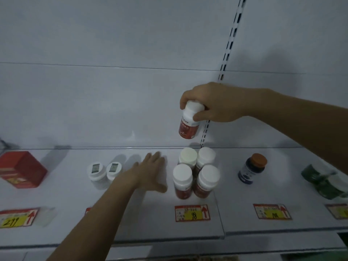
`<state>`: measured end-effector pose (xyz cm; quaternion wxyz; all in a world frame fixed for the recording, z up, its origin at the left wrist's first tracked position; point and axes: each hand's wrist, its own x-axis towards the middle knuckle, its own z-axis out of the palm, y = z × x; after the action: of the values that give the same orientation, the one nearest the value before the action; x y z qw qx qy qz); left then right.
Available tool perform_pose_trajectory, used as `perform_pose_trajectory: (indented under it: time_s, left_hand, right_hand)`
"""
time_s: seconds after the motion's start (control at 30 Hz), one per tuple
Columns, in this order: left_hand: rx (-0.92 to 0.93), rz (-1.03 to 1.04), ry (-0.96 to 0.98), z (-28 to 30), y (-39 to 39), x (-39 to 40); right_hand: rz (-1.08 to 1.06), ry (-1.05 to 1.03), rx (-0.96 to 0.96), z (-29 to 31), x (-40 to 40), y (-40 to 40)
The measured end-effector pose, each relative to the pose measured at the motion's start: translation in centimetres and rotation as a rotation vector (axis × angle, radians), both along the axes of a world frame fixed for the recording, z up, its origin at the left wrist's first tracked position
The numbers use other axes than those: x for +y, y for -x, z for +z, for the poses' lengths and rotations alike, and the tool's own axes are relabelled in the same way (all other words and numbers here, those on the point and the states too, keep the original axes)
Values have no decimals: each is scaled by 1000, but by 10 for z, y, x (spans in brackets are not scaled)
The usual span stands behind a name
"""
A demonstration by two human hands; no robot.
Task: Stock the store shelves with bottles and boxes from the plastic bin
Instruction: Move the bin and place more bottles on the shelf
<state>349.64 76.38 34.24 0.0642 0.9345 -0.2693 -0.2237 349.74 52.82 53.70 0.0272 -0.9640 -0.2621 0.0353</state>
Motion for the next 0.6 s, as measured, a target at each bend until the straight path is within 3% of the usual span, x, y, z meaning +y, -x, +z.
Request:
perform_pose_trajectory:
  time_s: [0.23, 0.6]
  left_hand:
    - [90, -26, -56, 0, -16, -8]
    - [55, -48, 15, -14, -21, -19]
  right_hand:
    - [63, 49, 98, -27, 1, -22]
    - [124, 164, 190, -52, 0, -25]
